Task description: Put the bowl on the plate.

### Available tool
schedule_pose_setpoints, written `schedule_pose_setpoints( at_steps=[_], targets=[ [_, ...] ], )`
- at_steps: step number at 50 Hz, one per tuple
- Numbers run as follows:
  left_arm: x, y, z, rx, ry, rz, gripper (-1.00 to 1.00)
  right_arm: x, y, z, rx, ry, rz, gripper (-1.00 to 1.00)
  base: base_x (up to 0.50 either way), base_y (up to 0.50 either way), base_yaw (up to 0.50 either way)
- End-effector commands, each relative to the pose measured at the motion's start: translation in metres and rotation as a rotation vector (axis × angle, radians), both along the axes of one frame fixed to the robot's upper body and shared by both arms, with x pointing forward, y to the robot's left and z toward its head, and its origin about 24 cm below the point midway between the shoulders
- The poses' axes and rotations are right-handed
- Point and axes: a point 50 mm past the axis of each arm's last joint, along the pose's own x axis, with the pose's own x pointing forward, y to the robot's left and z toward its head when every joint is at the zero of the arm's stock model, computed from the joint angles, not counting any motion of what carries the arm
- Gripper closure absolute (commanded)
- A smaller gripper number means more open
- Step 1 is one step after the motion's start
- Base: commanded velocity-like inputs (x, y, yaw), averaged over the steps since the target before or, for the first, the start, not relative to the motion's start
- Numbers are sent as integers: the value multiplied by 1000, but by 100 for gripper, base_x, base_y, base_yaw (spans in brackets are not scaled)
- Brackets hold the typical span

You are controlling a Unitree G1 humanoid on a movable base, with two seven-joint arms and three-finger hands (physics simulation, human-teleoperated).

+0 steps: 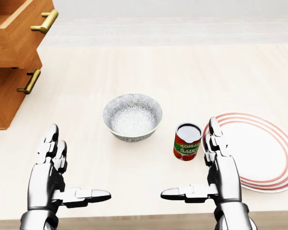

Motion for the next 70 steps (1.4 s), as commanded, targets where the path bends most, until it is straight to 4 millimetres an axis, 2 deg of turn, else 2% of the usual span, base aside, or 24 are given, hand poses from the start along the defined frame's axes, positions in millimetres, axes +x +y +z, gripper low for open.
schedule_pose_setpoints(
  at_steps=[1,8,12,14,16,25,37,41,44,52,58,63,70],
  targets=[
    [4,10,0,40,1,-41,-100,2,-3,-3,16,27,5,-100,0,0,0],
    [-2,15,4,23,2,-48,-100,-5,-4,7,1,15,-6,-100,0,0,0],
    [-6,17,14,17,-25,-49,-100,-8,-5,18,5,-17,-5,-100,0,0,0],
    [-9,18,30,24,-94,-44,-100,-11,-4,22,-4,-35,7,-100,0,0,0],
    [-11,20,27,20,-80,-47,-100,-13,-3,27,-2,-55,11,-100,0,0,0],
    [-16,27,47,19,-166,-42,-100,-20,-9,49,-5,-149,-2,-100,0,-5,0],
    [-22,34,57,15,-214,-28,-100,-25,-15,47,15,-141,-3,-100,0,-48,0],
    [-22,28,52,0,-193,-89,-100,-25,-15,50,20,-155,-3,-100,0,-50,0],
    [-20,29,49,-6,-183,-72,-100,-27,-15,53,23,-167,0,-100,0,-50,0],
    [-26,38,62,-4,-239,-62,-100,-28,-16,56,29,-183,2,-100,0,-50,0],
    [-32,49,78,3,-309,-47,-100,-27,-14,56,21,-185,-15,-100,0,-33,0],
    [-54,54,109,34,-451,-18,-100,-27,-14,61,14,-206,-30,-100,0,1,0],
    [-58,60,132,40,-565,-3,-100,-32,-15,72,4,-252,-46,-100,0,0,0]
  ],
)
